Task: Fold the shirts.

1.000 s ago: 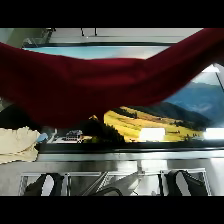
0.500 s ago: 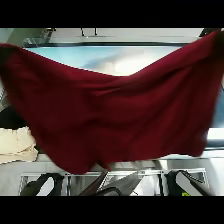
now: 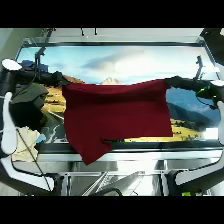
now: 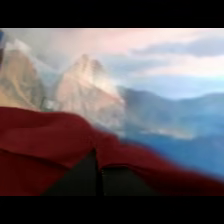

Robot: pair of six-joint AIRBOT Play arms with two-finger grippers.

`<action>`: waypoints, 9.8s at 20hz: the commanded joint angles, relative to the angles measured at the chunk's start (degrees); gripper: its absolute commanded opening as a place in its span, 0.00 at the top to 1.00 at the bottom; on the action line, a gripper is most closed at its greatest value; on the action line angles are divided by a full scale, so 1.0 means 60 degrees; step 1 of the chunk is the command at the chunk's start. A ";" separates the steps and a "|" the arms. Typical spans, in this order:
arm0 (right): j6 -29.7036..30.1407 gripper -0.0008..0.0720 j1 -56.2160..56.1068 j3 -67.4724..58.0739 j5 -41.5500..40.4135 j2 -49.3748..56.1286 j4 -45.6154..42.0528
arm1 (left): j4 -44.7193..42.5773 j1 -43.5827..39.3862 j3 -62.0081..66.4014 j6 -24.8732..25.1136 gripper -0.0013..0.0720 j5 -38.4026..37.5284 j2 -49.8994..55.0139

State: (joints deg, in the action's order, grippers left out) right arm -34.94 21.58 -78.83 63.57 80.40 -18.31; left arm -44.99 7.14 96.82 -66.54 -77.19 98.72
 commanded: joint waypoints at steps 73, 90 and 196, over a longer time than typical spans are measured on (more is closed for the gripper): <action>-0.4102 0.96 0.3147 0.4462 0.3421 -0.2364 -0.5424 | -0.2277 0.0947 -1.0000 -0.1279 0.96 0.0721 -0.8280; -0.2703 0.96 0.0299 0.2259 -0.0601 -0.0211 -0.1832 | -0.0787 -0.0517 -0.0761 -0.0590 0.96 0.0033 0.0200; -0.6546 0.97 0.0157 -0.0109 -0.0535 -0.1785 -0.4521 | 0.1690 -0.0135 0.3002 -0.1636 0.96 -0.1974 -0.2018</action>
State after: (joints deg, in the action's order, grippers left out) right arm -67.72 11.22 -79.92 58.89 75.42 -36.29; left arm -34.85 6.35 114.85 -76.40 -88.62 86.63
